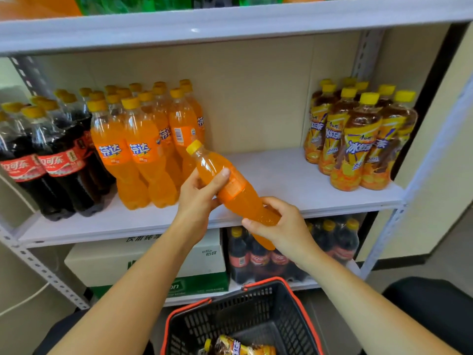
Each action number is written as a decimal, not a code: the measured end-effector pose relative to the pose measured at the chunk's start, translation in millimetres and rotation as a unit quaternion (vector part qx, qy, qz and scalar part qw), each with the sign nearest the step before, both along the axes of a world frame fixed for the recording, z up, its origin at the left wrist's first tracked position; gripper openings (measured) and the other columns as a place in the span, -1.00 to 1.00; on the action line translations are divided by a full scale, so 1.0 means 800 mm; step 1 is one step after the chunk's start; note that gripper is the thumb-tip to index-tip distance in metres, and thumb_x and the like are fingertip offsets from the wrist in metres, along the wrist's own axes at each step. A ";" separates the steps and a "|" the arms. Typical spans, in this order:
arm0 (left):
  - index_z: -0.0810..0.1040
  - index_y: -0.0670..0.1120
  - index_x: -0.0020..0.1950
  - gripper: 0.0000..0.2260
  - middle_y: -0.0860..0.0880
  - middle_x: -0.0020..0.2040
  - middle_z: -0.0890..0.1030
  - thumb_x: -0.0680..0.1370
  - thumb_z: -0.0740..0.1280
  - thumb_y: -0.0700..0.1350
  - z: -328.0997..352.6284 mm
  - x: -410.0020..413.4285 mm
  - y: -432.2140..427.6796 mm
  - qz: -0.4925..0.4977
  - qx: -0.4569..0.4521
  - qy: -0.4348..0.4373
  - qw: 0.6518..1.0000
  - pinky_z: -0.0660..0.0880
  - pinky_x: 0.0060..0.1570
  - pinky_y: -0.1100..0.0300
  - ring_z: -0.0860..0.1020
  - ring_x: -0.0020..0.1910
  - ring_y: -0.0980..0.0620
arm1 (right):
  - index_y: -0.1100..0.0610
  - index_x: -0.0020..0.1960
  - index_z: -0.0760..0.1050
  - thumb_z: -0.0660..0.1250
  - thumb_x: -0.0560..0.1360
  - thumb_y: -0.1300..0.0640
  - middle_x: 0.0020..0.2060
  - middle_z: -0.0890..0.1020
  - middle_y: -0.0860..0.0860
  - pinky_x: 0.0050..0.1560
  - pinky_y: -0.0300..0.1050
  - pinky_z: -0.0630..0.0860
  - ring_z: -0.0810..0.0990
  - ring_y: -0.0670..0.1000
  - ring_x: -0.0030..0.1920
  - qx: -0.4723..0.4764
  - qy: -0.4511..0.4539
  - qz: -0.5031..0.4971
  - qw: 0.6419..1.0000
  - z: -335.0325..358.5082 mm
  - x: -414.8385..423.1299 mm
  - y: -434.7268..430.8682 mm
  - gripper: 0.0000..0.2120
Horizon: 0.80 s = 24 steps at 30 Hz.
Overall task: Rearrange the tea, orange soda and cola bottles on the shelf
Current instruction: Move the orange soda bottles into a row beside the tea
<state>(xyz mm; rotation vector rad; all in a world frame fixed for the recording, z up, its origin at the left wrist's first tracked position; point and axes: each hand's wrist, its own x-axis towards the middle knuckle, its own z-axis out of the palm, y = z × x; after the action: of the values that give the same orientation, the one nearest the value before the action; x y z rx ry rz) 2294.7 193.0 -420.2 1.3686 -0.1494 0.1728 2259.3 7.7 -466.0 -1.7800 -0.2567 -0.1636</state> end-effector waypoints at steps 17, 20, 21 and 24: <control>0.58 0.14 0.27 -0.67 0.03 0.19 0.68 0.52 0.43 0.15 0.005 -0.002 0.004 -0.024 -0.004 0.001 1.000 0.62 0.10 0.05 0.66 0.18 0.02 | 0.09 0.15 0.61 0.56 0.40 -0.13 -0.05 0.71 0.09 -0.28 -0.03 0.62 0.70 0.11 -0.13 0.165 0.096 0.020 0.981 0.009 0.002 -0.013 -0.57; 0.54 0.04 0.34 -0.55 -0.01 0.21 0.68 0.48 0.48 0.09 0.001 -0.005 0.004 0.002 -0.012 -0.008 1.000 0.65 0.05 0.04 0.65 0.22 -0.04 | -0.01 0.11 0.58 0.56 0.35 -0.10 0.00 0.69 0.02 -0.08 -0.03 0.67 0.69 0.04 -0.01 0.086 0.034 -0.016 0.996 0.003 0.004 -0.013 -0.60; 0.51 0.00 0.38 -0.51 -0.01 0.22 0.68 0.48 0.50 0.07 0.002 -0.005 0.004 0.008 -0.019 -0.014 1.000 0.66 0.05 0.03 0.65 0.22 -0.04 | -0.03 0.12 0.57 0.57 0.34 -0.10 0.02 0.68 0.01 -0.03 -0.05 0.66 0.68 0.03 0.01 0.067 0.028 -0.015 0.997 0.001 0.005 -0.013 -0.59; 0.51 -0.07 0.38 -0.53 -0.02 0.19 0.69 0.51 0.48 0.00 0.004 -0.007 0.009 0.001 -0.043 -0.016 0.999 0.64 0.04 0.04 0.65 0.22 -0.05 | -0.01 0.19 0.56 0.54 0.34 -0.09 0.06 0.70 0.00 0.05 -0.05 0.64 0.70 0.01 0.05 0.051 0.081 0.050 0.994 0.002 0.008 -0.015 -0.54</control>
<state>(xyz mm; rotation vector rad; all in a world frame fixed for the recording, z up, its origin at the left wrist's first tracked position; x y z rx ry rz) 2289.0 200.4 -417.3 1.2805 -0.1656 0.2012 2265.7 -4.0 -464.0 -1.6646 -0.2157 0.0394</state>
